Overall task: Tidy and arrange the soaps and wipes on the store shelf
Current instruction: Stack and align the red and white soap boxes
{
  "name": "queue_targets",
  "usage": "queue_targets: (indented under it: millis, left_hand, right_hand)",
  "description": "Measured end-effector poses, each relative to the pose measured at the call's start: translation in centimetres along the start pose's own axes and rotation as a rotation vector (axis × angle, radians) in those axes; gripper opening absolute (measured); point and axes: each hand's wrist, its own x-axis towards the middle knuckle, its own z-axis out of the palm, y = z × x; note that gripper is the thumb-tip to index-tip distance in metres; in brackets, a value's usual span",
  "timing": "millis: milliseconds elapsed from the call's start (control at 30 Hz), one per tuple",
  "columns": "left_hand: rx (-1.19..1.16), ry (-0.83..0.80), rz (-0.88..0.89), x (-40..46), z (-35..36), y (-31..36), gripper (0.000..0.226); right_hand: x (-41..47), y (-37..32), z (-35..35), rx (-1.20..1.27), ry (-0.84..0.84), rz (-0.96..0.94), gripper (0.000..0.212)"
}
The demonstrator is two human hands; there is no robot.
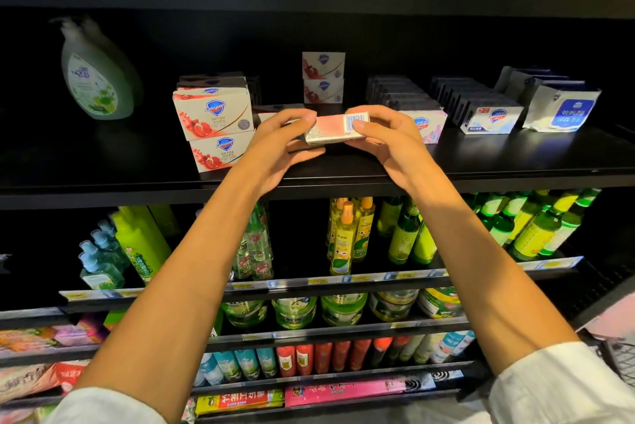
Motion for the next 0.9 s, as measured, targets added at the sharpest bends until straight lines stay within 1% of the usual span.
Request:
queue_targets:
  millis: [100,233,567,767,900]
  left_hand:
    - [0.001,0.004,0.022,0.04,-0.16,-0.04,0.031]
    - [0.017,0.0,0.046,0.02,-0.19,-0.03,0.031]
    - [0.015,-0.021,0.118,-0.09,-0.27,-0.13,0.036]
    - [0.009,-0.073,0.109,0.01,-0.69,-0.21,0.048]
    - [-0.02,-0.037,0.073,0.02,-0.4,-0.11,0.051]
  right_hand:
    - [0.0,0.1,-0.08,-0.011,-0.018,-0.005,0.031]
    - [0.11,-0.06,-0.1,-0.012,-0.032,0.016,0.031]
    - [0.44,-0.62,0.23,0.108,0.015,0.166,0.039]
    - [0.24,-0.38,0.19,0.085,-0.014,0.141,0.038]
    - [0.34,-0.13,-0.02,0.064,-0.014,0.108,0.044]
